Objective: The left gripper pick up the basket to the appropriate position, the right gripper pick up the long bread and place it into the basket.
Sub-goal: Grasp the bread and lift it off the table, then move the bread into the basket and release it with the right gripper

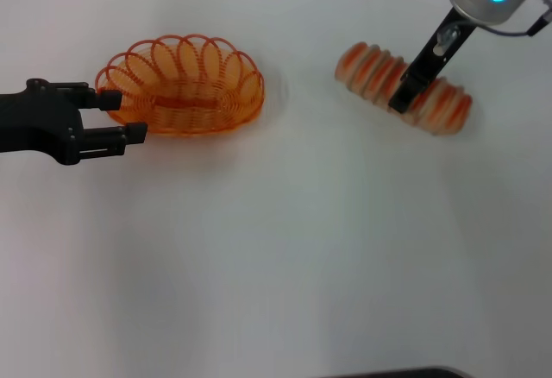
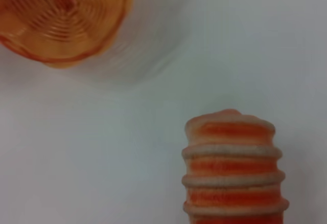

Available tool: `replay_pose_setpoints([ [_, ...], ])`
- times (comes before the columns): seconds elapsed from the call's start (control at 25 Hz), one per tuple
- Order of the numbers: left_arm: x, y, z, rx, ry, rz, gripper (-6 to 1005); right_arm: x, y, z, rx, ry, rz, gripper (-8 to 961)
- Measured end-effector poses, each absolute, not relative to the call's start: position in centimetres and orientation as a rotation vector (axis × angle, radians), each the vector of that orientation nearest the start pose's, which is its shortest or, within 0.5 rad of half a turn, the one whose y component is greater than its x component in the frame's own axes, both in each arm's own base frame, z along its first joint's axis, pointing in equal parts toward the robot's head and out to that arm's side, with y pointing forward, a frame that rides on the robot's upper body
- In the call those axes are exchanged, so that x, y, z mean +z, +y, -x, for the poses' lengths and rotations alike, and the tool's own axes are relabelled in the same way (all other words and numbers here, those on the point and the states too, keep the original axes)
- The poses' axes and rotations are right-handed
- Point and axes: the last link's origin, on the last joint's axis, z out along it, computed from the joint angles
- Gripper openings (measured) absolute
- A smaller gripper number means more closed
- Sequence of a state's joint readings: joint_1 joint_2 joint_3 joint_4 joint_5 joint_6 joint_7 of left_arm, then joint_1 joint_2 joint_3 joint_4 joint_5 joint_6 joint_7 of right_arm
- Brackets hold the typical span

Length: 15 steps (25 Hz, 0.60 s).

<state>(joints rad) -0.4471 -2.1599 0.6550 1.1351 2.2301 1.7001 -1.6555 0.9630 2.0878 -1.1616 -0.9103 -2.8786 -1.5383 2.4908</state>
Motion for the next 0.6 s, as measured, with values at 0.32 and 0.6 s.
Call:
replay_pose_setpoints([
  [0.32,4.2,31.6,25.5,-0.396,-0.674,2.735,624,-0.2,41.9,-14.3,-0.831,0.603,2.587,588],
  [0.6,4.6,31.5,25.7,-0.402,-0.679,2.715,624,-0.6,43.1,-11.7,-0.817,0.3,2.634,528],
])
